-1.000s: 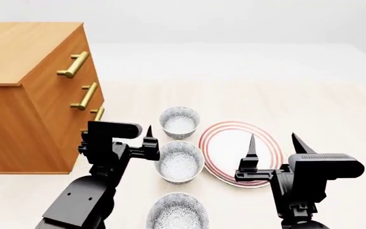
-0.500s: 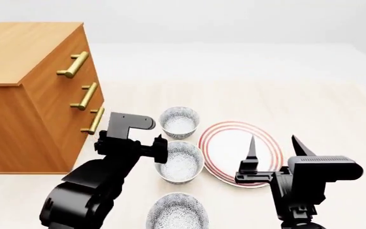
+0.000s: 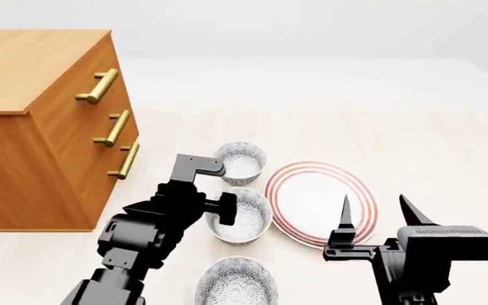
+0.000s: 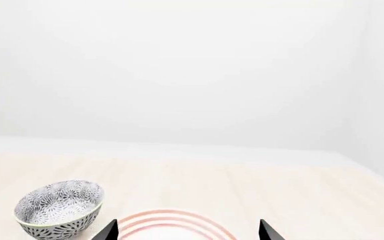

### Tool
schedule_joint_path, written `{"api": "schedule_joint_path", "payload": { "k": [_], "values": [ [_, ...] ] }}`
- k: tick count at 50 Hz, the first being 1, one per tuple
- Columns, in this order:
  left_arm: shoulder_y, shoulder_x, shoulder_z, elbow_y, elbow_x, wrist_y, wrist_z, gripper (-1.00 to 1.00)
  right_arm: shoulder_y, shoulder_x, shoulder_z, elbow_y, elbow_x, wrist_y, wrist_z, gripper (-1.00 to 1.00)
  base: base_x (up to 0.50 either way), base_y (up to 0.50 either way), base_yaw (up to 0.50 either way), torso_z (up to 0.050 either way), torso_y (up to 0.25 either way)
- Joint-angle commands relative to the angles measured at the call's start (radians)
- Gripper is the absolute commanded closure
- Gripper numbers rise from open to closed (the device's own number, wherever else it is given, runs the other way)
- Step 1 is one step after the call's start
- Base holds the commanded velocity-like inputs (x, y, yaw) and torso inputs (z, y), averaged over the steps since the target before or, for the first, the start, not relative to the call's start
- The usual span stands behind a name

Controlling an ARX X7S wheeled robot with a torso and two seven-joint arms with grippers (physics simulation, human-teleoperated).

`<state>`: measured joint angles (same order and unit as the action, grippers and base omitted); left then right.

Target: Stack the bowl in the middle on the bowl at the back.

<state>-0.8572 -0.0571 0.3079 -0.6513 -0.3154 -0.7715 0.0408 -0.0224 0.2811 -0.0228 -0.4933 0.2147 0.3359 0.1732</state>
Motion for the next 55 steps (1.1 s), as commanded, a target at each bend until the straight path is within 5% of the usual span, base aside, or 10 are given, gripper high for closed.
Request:
{"api": "schedule_joint_path", "payload": {
  "k": [1,19,20,30,41,55],
  "values": [
    [-0.102,0.055,0.075,-0.365,-0.021,0.152,0.036,-1.0,0.105,-0.029,-0.04,0.088,-0.018,0.02,0.017,-1.0,0.0,0.0,0.0,0.0,0.0],
    [-0.132,0.056,0.496,-0.58,-0.427,0.312,0.013,-1.0,0.171,-0.056,-0.074,0.172,-0.027,-0.001,0.032,-1.0,0.0,0.0,0.0,0.0,0.0],
    [-0.132,0.056,0.516,-0.585,-0.446,0.318,0.011,1.0,0.166,-0.053,-0.07,0.168,-0.023,-0.002,0.031,-1.0,0.0,0.0,0.0,0.0,0.0],
    [-0.149,0.042,0.592,-0.621,-0.586,0.347,-0.001,1.0,0.115,-0.029,-0.038,0.122,0.009,-0.01,0.024,-1.0,0.0,0.0,0.0,0.0,0.0],
    [-0.045,-0.195,0.468,-0.121,-0.771,0.172,-0.178,1.0,0.105,-0.027,-0.04,0.134,0.015,-0.023,0.026,-1.0,0.0,0.0,0.0,-0.001,0.0],
    [-0.007,-0.34,0.355,0.22,-0.911,0.125,-0.279,1.0,0.111,-0.024,-0.043,0.144,0.019,-0.027,0.032,-1.0,0.0,0.0,0.0,0.0,0.0]
  ]
}}
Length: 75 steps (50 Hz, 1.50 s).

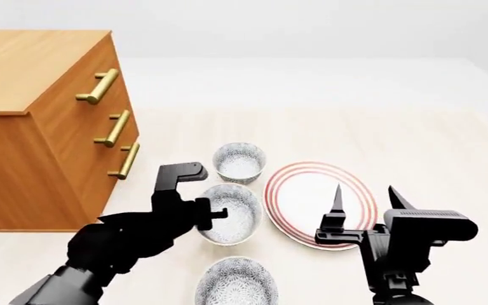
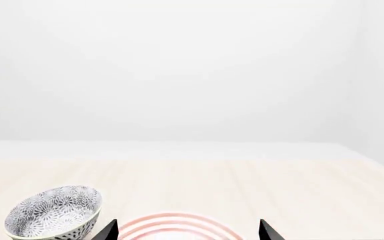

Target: Stack the bowl in the middle on the bowl at the back.

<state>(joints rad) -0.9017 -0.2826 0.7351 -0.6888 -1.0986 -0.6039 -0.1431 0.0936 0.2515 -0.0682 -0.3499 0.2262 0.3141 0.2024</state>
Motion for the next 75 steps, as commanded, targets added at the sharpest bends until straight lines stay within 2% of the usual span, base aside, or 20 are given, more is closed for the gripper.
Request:
{"api": "schedule_joint_path", "payload": {
  "k": [1,10,27,45,75],
  "values": [
    [0.04,-0.124,-0.08,0.281,-0.137,-0.045,-0.101,1.0,-0.007,0.006,0.003,0.0,0.009,-0.006,0.002,-1.0,0.0,0.0,0.0,0.0,0.0],
    [0.077,-0.198,-0.132,0.477,-0.208,-0.057,-0.157,1.0,-0.015,0.014,0.008,-0.007,0.017,-0.007,0.004,-1.0,0.0,0.0,0.0,0.0,0.0],
    [0.194,-0.342,-0.186,0.893,-0.377,-0.129,-0.368,1.0,-0.032,0.028,0.023,-0.03,0.037,-0.004,0.013,-1.0,0.0,0.0,0.0,0.0,0.0],
    [0.275,-0.408,-0.221,1.046,-0.528,-0.138,-0.401,1.0,-0.031,0.031,0.023,-0.017,0.048,-0.015,0.018,-1.0,0.0,0.0,0.0,0.0,0.0],
    [0.43,-0.478,-0.24,1.208,-0.562,-0.096,-0.402,1.0,-0.031,0.037,0.009,-0.005,0.051,-0.026,0.028,-1.0,0.0,0.0,0.0,0.0,0.0]
  ]
}}
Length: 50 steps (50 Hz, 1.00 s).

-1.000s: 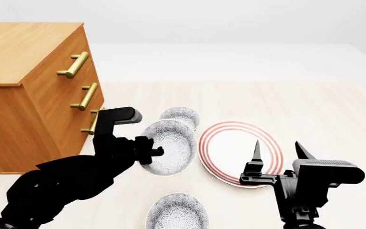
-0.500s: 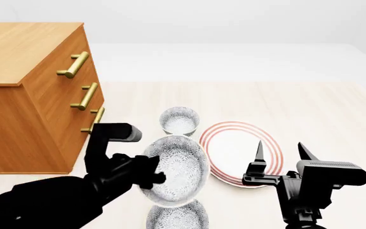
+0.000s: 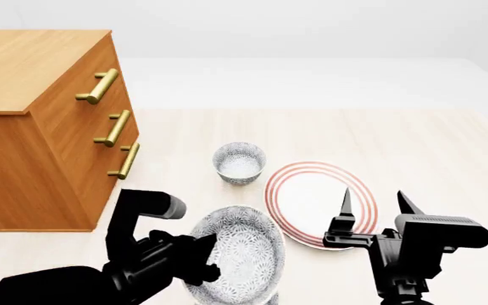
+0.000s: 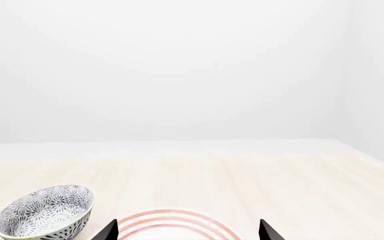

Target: Stack the bowl in the middle on the bowl at the back.

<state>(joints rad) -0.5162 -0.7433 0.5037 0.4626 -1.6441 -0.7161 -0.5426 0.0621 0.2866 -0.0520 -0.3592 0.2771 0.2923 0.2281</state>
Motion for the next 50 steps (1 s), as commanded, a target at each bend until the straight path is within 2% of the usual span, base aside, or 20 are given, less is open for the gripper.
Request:
{"api": "schedule_joint_path", "payload": {
  "k": [1,16,30,50],
  "values": [
    [0.048,-0.017,-0.007,0.057,-0.016,0.016,-0.003,1.0,0.001,0.002,-0.008,0.006,0.0,-0.005,0.003,-1.0,0.0,0.0,0.0,0.0,0.0],
    [0.067,-0.022,-0.004,0.05,-0.028,0.023,-0.027,1.0,-0.002,0.005,-0.011,0.015,0.007,-0.014,0.004,-1.0,0.0,0.0,0.0,0.0,0.0],
    [0.086,-0.025,-0.003,0.054,-0.019,0.039,-0.099,1.0,-0.003,0.008,-0.011,0.019,0.014,-0.02,0.009,-1.0,0.0,0.0,0.0,0.0,0.0],
    [0.088,0.003,0.052,0.018,-0.004,0.005,-0.106,1.0,-0.001,0.011,-0.014,0.027,0.021,-0.028,0.016,-1.0,0.0,0.0,0.0,0.0,0.0]
  ]
}}
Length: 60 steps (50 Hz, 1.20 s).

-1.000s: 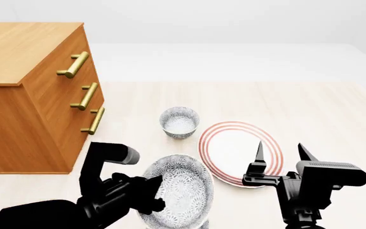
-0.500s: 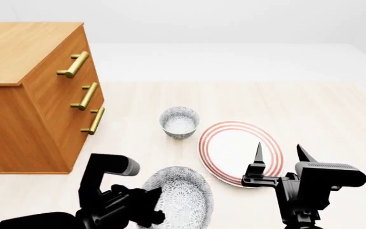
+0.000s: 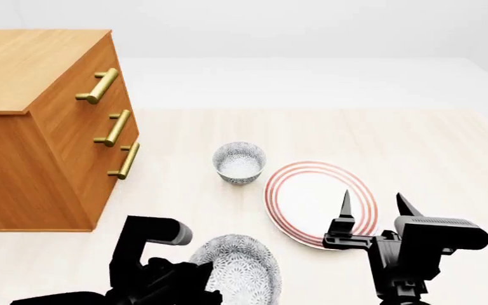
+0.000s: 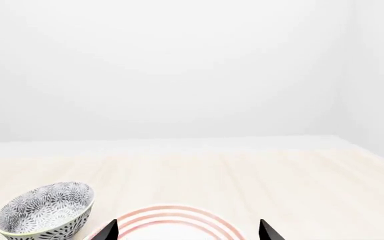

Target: Stack the bowl in the middle on the bowl at the back.

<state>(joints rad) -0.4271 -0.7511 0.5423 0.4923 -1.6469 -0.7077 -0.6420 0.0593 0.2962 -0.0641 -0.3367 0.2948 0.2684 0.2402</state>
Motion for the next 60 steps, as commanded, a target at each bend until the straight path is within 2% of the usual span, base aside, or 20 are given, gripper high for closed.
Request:
{"api": "schedule_joint_path", "payload": {
  "k": [1,22,60],
  "values": [
    [-0.002,0.011,0.014,-0.013,-0.001,-0.005,-0.005,1.0,0.001,0.002,-0.002,0.004,0.004,-0.005,0.004,-1.0,0.0,0.0,0.0,0.0,0.0],
    [-0.019,0.036,0.044,-0.075,0.004,-0.021,-0.029,1.0,-0.007,0.009,0.0,0.005,0.015,-0.012,0.008,-1.0,0.0,0.0,0.0,0.0,0.001],
    [-0.033,0.05,0.072,-0.095,0.006,-0.04,0.01,1.0,0.002,0.015,-0.011,0.032,0.028,-0.024,0.011,-1.0,0.0,0.0,0.0,0.0,0.0]
  ]
}}
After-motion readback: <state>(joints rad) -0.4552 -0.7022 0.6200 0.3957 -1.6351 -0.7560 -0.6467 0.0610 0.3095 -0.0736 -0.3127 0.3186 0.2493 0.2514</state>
